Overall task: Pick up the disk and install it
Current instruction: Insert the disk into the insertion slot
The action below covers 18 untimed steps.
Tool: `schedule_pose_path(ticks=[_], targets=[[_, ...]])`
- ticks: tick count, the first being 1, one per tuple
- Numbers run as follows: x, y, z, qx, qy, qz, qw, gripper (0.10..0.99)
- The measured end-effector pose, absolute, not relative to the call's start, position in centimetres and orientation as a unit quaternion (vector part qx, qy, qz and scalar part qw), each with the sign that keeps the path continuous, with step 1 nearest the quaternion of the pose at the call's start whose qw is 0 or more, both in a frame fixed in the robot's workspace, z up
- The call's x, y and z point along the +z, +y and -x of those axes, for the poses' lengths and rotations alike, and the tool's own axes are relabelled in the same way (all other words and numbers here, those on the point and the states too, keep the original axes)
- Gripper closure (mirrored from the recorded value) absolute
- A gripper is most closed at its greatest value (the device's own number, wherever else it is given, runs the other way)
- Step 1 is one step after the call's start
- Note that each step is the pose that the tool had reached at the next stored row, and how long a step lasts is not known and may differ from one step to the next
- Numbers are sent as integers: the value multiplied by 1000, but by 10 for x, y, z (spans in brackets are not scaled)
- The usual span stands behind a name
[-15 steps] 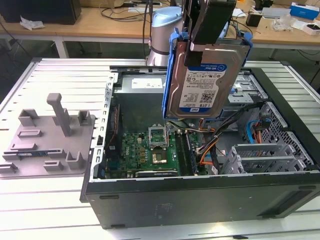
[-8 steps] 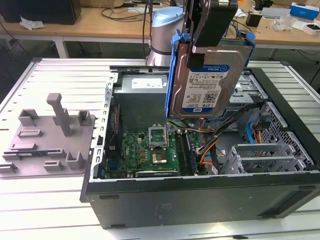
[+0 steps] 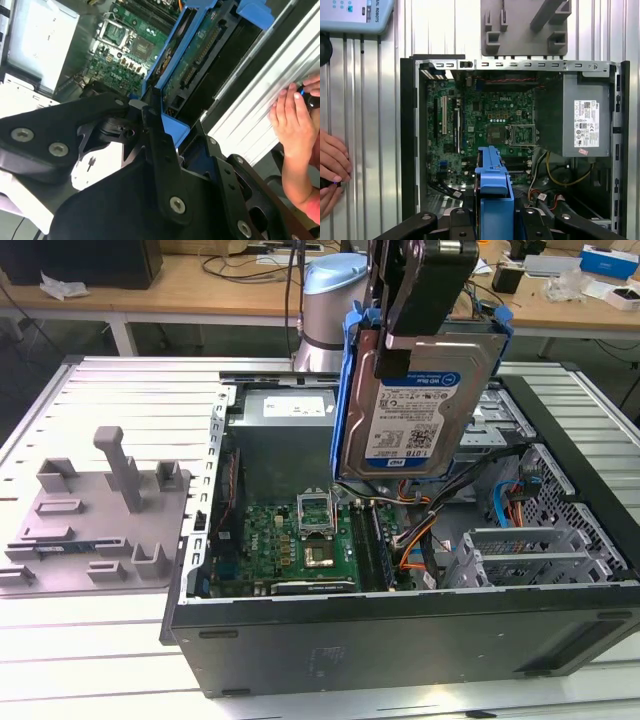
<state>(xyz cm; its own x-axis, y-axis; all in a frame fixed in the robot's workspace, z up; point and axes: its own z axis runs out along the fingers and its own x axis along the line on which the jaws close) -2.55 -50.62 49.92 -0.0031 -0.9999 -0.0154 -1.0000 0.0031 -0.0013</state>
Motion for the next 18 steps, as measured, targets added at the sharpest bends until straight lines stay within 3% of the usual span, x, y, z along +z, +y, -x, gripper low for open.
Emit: schedule_pose_path(ticks=[14,18], targets=[[499,-538,-18,5,708,706,6,718],[498,-544,-56,5,708,706,6,718]])
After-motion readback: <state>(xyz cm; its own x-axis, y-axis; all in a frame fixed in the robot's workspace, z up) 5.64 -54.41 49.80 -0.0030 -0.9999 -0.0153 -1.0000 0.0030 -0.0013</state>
